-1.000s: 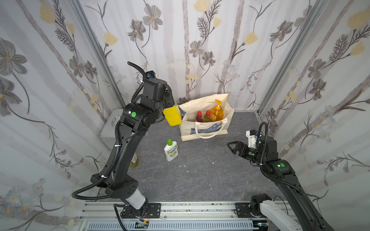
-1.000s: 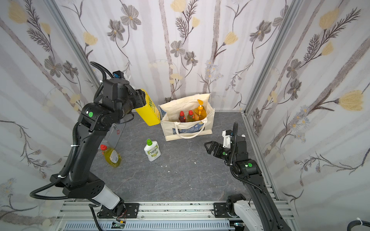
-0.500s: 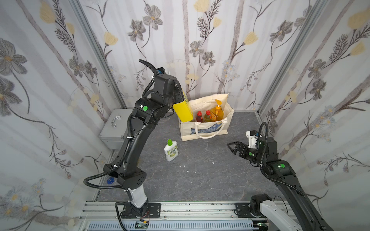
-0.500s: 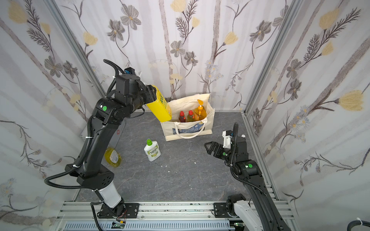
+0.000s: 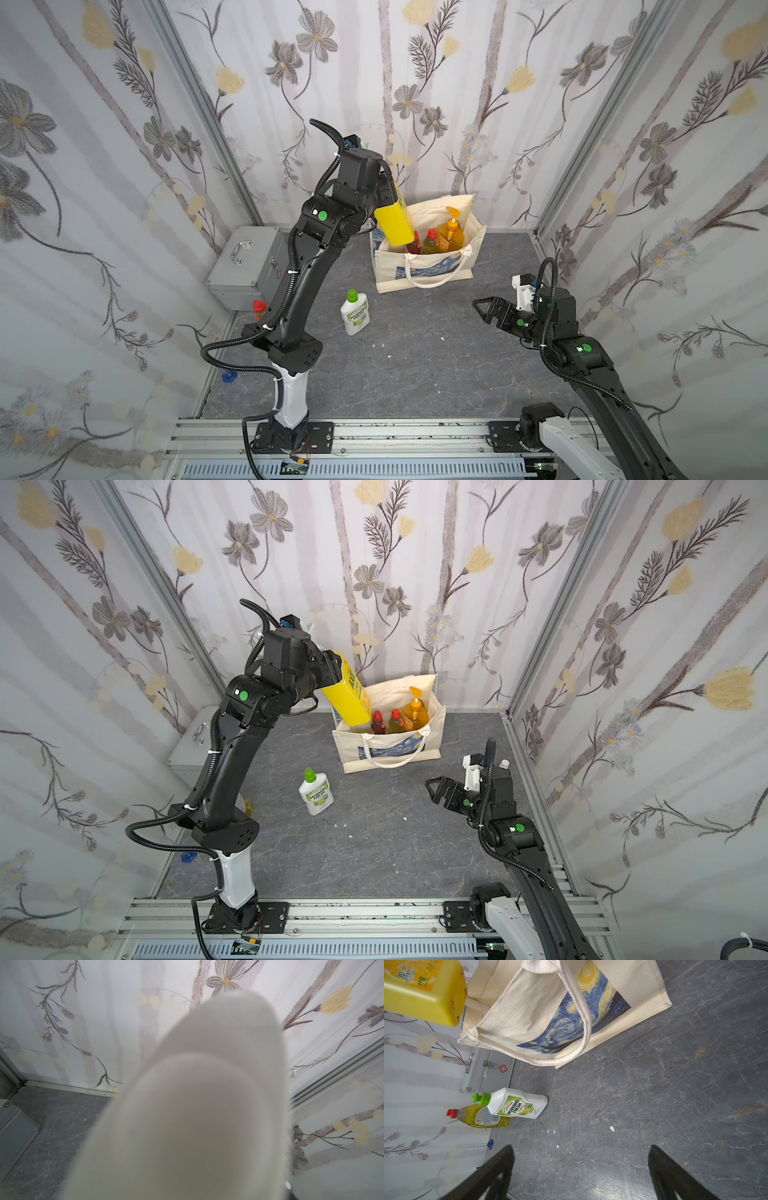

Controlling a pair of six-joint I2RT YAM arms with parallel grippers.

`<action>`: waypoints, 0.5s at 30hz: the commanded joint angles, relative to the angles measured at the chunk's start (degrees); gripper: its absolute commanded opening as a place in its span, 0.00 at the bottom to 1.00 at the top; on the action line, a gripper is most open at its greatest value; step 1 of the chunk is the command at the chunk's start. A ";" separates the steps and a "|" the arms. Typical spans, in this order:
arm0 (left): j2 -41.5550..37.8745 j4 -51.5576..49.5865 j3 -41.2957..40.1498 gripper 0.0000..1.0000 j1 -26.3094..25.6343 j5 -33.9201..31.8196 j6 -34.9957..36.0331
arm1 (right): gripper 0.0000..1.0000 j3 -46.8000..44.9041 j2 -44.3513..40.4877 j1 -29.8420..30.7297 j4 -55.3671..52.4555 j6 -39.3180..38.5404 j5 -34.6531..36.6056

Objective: Pack dish soap into the shopping bag
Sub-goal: Place the bottle of dish soap in the shopping bag.

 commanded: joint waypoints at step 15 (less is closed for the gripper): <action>3.92 19.85 1.19 0.33 0.00 -2.85 0.94 | 1.00 0.09 0.64 -0.62 -0.07 -0.41 0.10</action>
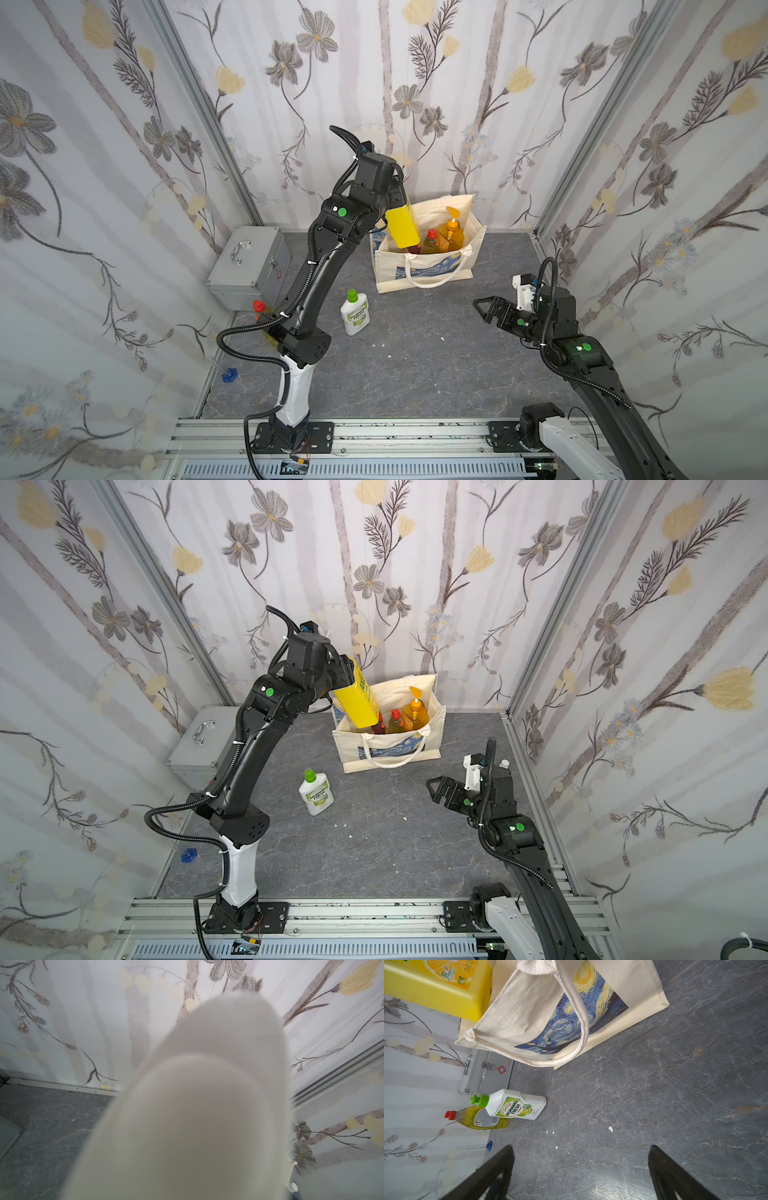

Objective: Pack dish soap into the shopping bag
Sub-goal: Place the bottle of dish soap in the shopping bag.

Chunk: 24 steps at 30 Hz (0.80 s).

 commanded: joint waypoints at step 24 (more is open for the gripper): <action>4.27 11.07 0.82 0.35 0.21 -14.42 14.60 | 1.00 -0.09 1.86 0.07 0.04 -1.57 1.07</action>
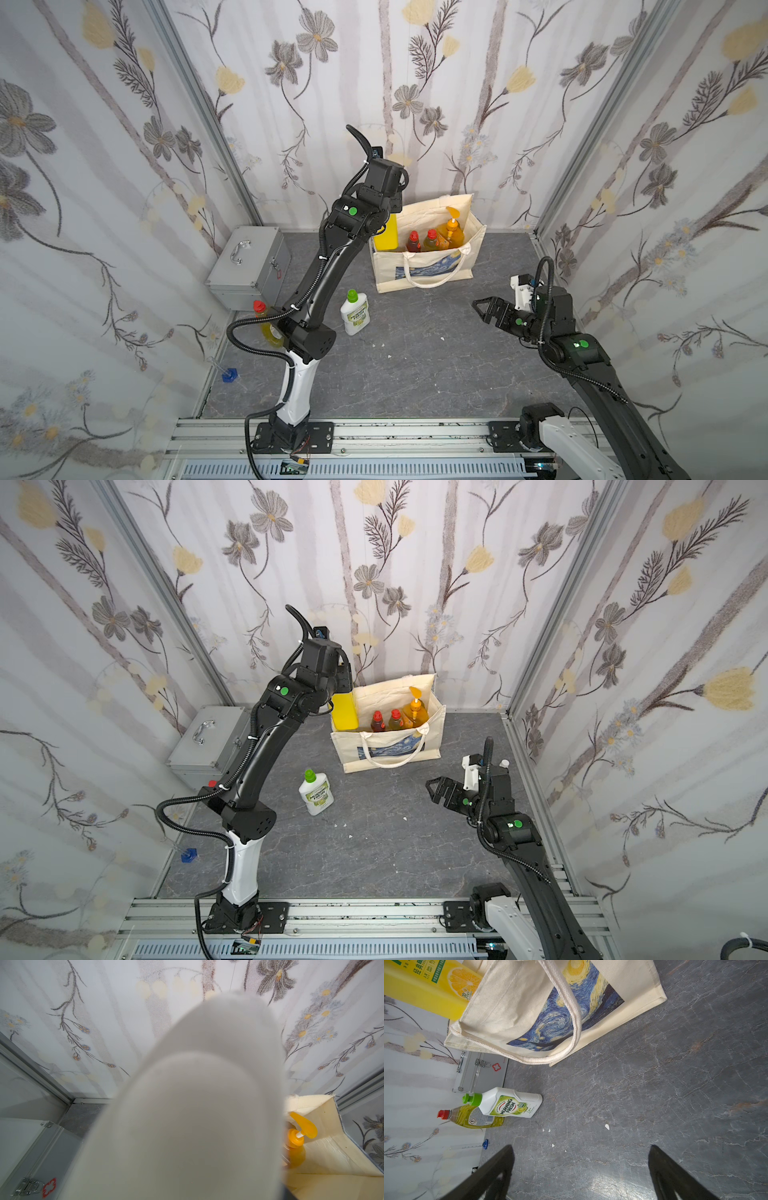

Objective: Pack dish soap into the shopping bag
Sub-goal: Place the bottle of dish soap in the shopping bag.

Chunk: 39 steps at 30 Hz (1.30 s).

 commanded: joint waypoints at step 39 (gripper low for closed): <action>-6.11 19.70 -26.72 0.33 -0.50 -10.28 -9.07 | 1.00 0.11 2.04 0.56 0.37 -1.23 1.00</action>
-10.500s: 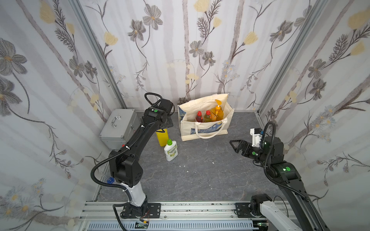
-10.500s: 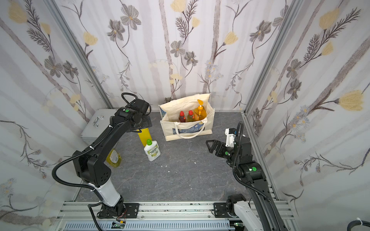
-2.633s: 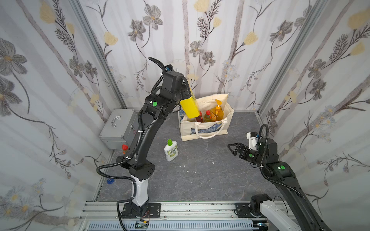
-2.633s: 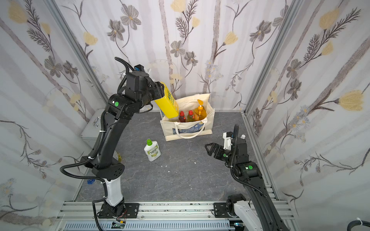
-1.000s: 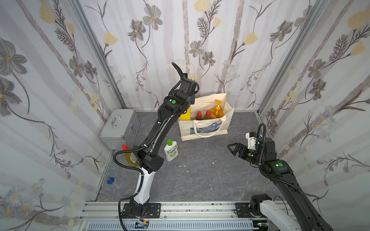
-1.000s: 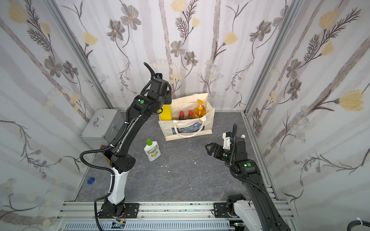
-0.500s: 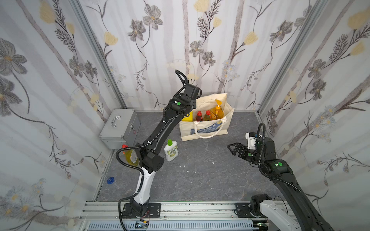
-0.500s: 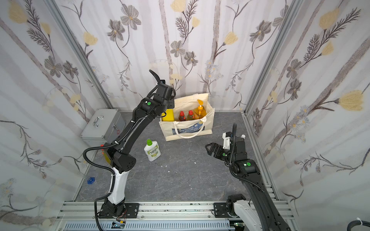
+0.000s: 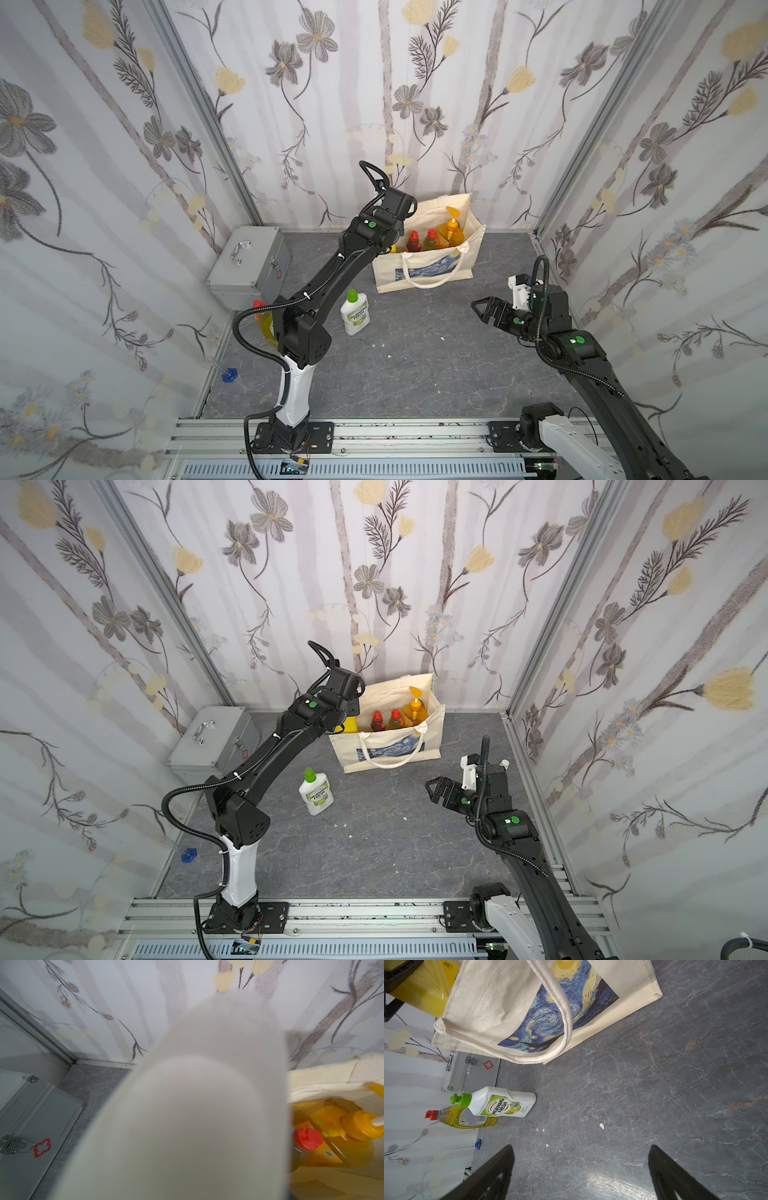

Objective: Pack dish soap into the shopping bag
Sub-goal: Place the bottle of dish soap in the shopping bag.

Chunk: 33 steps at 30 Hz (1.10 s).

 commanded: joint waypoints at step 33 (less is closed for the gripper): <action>-0.19 16.25 -9.56 0.36 0.01 -7.20 -2.19 | 1.00 -2.42 -1.65 -0.28 -0.76 -0.54 0.49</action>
